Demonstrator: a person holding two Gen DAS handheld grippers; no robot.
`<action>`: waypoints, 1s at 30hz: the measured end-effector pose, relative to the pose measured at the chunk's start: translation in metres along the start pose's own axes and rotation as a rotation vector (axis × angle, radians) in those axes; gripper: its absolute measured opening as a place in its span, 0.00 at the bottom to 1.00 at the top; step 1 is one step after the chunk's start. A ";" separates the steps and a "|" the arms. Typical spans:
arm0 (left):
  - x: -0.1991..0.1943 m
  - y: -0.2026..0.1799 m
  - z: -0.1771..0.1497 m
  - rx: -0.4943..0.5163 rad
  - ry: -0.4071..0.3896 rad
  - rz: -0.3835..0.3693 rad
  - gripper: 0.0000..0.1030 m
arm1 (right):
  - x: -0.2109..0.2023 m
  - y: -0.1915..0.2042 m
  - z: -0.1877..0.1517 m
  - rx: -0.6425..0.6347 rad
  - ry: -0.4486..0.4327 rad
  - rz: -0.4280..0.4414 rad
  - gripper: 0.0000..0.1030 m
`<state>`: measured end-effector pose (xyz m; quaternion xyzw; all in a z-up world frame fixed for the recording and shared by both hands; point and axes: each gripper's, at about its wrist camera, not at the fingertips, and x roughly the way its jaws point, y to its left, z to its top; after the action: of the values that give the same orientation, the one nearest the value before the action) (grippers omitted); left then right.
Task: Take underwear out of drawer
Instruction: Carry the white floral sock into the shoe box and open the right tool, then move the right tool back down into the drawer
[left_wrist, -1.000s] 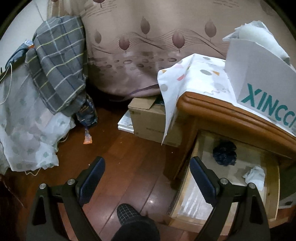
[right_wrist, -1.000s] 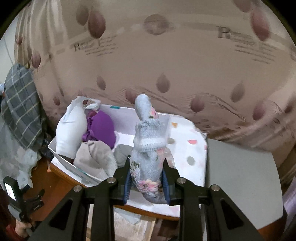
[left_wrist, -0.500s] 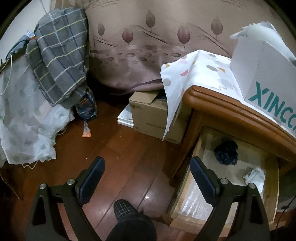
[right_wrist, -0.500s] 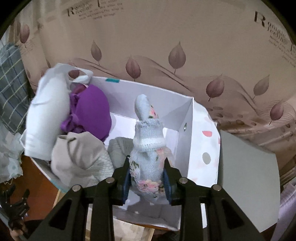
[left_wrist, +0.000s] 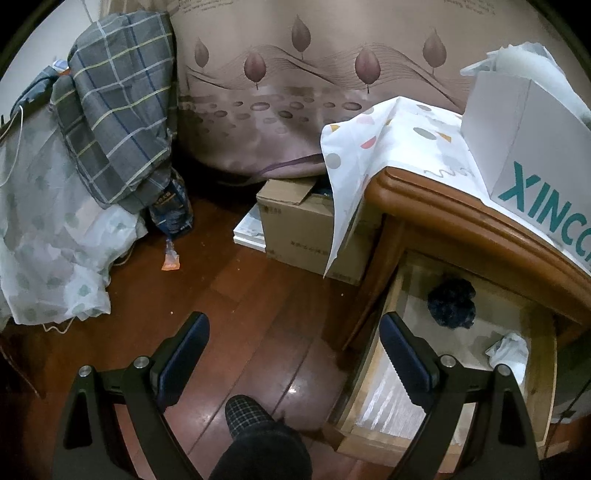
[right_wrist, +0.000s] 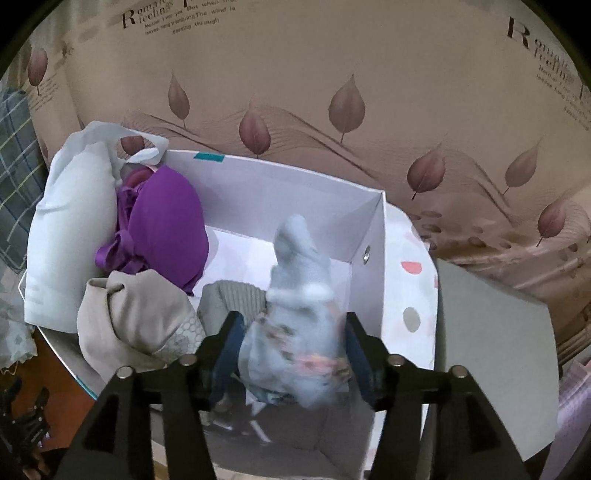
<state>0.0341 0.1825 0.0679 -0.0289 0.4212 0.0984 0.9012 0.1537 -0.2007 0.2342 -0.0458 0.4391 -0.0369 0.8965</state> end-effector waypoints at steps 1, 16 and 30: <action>0.001 0.000 0.000 0.002 0.002 0.000 0.89 | -0.003 0.000 0.000 0.001 -0.006 -0.005 0.57; 0.000 -0.009 -0.003 0.056 -0.006 -0.008 0.89 | -0.052 0.001 -0.014 -0.055 -0.052 0.006 0.59; 0.001 -0.006 -0.004 0.047 0.001 -0.014 0.89 | -0.099 0.040 -0.135 -0.392 -0.112 0.043 0.59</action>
<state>0.0330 0.1760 0.0649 -0.0107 0.4237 0.0821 0.9020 -0.0129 -0.1572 0.2249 -0.2121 0.3882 0.0712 0.8940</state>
